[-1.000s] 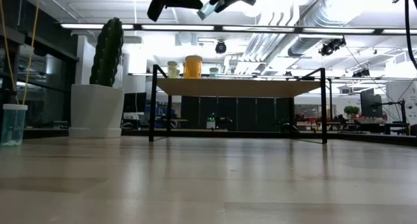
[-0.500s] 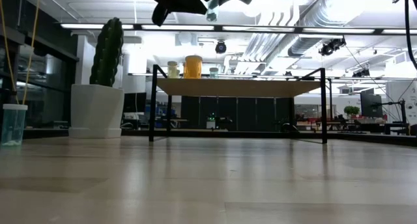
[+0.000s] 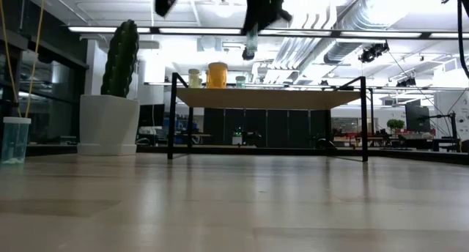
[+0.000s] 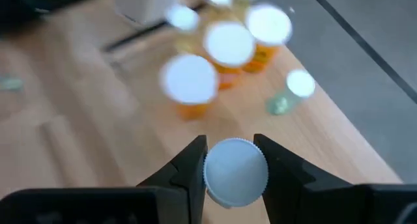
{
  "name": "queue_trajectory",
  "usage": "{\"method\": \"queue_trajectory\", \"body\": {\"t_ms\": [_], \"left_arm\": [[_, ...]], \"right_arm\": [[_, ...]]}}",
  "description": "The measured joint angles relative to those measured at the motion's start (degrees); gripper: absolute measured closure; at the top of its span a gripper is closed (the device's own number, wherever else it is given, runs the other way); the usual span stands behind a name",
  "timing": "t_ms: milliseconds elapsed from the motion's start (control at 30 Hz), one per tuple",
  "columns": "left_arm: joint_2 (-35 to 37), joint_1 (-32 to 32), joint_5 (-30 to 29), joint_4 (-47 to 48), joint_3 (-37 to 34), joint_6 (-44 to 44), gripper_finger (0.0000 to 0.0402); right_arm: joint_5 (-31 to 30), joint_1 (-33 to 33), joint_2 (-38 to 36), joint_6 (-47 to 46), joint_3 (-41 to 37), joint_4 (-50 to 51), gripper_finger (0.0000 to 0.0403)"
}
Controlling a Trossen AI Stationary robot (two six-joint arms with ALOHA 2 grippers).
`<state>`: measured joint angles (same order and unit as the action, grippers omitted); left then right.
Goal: Pick and place medicine bottles onto shelf by color
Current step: Align the bottom blue pill bottle with the other blue pill bottle on the shelf
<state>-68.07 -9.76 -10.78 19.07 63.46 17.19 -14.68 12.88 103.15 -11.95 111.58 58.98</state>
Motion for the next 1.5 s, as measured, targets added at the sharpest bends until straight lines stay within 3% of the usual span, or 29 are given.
{"method": "queue_trajectory", "body": {"t_ms": [200,367,1500], "left_arm": [[9.51,0.51,-4.26,-0.15,0.02,-1.64,0.0401],[14.16,0.59,-7.93,-0.03,0.02,-1.94,0.0401],[14.95,0.59,-9.36,0.00,0.02,-1.31,0.0401]], "right_arm": [[1.12,4.78,0.13,-0.98,-12.90,-16.05,0.0297],[2.32,7.14,0.13,-2.44,-15.01,-23.30,0.0297],[0.24,8.86,3.87,-4.69,-14.92,-23.04,0.0285]]}}
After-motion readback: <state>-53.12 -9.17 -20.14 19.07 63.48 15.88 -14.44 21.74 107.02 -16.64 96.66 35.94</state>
